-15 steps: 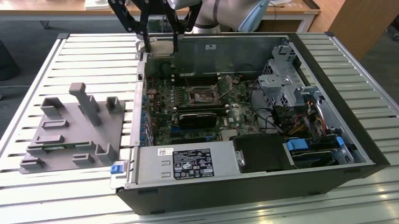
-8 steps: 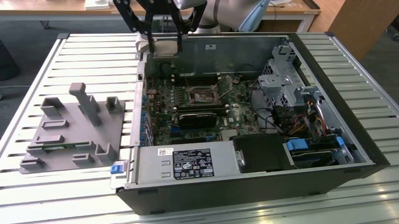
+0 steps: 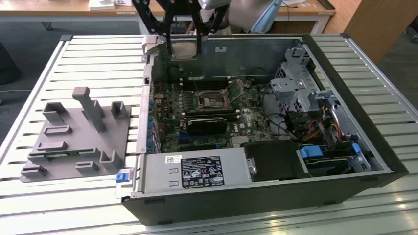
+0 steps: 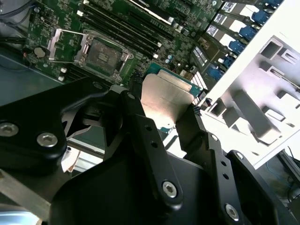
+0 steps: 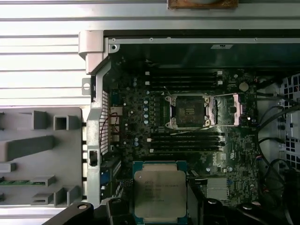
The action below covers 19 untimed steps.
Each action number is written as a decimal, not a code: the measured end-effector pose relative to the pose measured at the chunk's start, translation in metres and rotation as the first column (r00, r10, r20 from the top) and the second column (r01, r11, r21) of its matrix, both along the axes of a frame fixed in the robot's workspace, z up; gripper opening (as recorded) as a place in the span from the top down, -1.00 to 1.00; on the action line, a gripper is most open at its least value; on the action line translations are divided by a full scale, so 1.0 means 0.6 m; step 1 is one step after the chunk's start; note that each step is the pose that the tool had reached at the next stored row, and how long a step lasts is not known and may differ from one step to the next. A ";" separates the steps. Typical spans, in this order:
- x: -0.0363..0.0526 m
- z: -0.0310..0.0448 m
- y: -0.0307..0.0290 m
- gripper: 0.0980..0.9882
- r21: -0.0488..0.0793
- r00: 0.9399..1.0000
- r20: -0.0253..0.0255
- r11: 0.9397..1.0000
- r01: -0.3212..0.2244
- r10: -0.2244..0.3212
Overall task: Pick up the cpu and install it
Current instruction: 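Pick up the cpu and move it towards the insertion slot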
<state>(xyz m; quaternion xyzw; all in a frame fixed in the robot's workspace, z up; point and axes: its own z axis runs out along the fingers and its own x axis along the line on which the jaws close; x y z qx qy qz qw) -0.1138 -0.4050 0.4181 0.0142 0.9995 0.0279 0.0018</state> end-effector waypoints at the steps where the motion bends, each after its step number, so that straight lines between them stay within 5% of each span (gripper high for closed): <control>1: 0.003 0.000 0.0001 0.00 0.000 1.000 0.000 1.000 0.000 0.000; 8: 0.026 0.000 0.0015 0.00 0.000 1.000 0.000 1.000 0.000 0.000; 19: 0.069 -0.001 0.0166 0.00 0.000 1.000 -0.001 1.000 -0.001 0.001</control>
